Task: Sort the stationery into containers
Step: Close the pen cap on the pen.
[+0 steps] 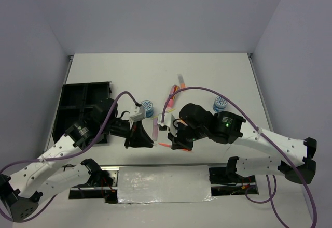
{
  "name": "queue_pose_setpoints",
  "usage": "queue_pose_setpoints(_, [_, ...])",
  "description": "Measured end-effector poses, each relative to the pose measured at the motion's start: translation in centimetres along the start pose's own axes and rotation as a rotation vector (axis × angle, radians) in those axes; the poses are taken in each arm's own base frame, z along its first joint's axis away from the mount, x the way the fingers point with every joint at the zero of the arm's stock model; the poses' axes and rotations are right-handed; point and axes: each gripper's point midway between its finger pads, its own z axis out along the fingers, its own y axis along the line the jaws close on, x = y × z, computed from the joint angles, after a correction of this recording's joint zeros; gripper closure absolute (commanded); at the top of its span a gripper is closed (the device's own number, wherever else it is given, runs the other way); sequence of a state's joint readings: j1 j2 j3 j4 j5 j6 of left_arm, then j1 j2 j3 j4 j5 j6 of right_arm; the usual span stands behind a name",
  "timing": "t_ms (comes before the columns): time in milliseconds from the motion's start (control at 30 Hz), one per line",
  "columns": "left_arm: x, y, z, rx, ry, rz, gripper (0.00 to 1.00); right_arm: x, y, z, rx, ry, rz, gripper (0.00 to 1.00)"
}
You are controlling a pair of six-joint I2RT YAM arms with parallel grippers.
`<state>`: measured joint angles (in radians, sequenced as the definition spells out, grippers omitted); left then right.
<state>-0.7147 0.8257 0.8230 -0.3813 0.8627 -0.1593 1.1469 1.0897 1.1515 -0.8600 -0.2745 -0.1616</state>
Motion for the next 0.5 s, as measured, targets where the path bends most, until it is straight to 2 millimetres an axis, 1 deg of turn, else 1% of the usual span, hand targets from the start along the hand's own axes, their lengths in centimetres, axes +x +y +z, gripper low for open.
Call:
queue_pose_setpoints(167, [0.1, 0.6, 0.1, -0.028, 0.003, -0.008, 1.00, 0.0, 0.1, 0.0, -0.006, -0.002, 0.000, 1.00])
queue_pose_setpoints(500, [0.0, 1.2, 0.0, -0.053, -0.002, -0.011, 1.00, -0.1, 0.4, 0.0, -0.020, -0.004, -0.001, 1.00])
